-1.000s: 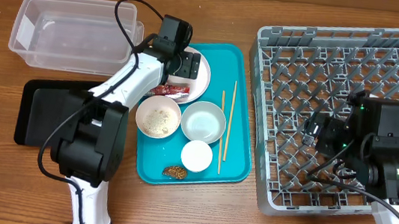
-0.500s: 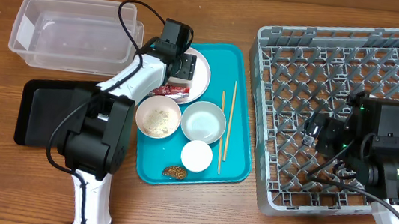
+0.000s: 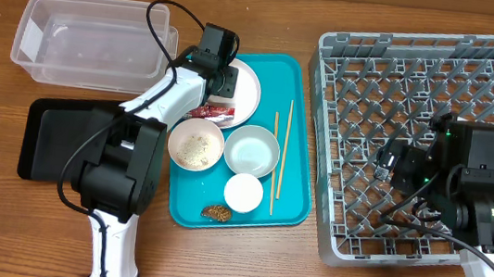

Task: Sort waste into correct bins and load items into the dishwasher
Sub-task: 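Carry the tissue left and drop it into the clear bin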

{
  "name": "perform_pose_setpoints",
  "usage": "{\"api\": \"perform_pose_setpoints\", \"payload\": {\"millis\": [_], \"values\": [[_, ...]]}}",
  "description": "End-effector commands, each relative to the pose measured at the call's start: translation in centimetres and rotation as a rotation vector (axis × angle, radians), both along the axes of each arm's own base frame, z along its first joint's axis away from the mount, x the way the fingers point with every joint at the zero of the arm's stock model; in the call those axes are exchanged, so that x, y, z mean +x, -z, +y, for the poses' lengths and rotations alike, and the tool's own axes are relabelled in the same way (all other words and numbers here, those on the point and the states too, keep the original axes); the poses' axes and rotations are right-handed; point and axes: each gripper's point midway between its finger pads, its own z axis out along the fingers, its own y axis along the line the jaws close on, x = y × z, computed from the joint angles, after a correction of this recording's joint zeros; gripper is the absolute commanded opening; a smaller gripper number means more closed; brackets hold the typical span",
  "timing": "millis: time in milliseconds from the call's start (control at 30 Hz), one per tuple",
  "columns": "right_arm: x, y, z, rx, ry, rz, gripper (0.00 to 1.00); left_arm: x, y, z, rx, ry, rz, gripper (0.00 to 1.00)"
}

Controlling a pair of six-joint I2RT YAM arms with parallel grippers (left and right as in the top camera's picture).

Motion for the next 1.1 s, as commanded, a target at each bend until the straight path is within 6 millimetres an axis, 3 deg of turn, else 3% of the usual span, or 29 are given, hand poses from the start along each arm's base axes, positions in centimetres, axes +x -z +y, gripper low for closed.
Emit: {"api": "perform_pose_setpoints", "payload": {"millis": [0,167,400,533,667,767,867,967,1067], "values": [[0.3,-1.1,0.0,0.005,0.003,-0.035,1.00,0.5,0.0,-0.1,0.007,0.001,-0.010,0.22],[0.3,-1.1,0.0,0.005,0.003,-0.035,1.00,0.5,0.0,-0.1,0.007,0.001,-0.010,0.04],[0.3,-1.1,0.0,0.005,0.003,-0.034,1.00,0.5,-1.1,-0.1,0.004,0.001,-0.020,0.04],[0.2,-1.1,0.0,0.004,0.003,-0.029,1.00,0.2,-4.9,0.2,-0.008,-0.003,-0.061,0.04],[0.2,-1.0,0.0,0.004,0.003,-0.028,1.00,-0.2,-10.5,1.0,-0.026,-0.018,-0.145,0.04],[0.2,-1.0,0.0,0.004,0.003,-0.028,1.00,-0.2,-14.5,2.8,-0.003,-0.068,-0.231,0.04],[0.1,-1.0,0.0,0.005,0.003,-0.026,1.00,-0.1,-17.2,5.5,0.044,-0.145,-0.298,0.04],[-0.1,-0.9,0.0,0.004,0.003,-0.018,1.00,0.1,-17.8,8.9,0.070,-0.221,-0.313,0.04],[-0.2,-0.8,-0.1,0.004,0.003,-0.011,1.00,0.3,-17.0,12.0,0.074,-0.290,-0.290,0.04]]}}
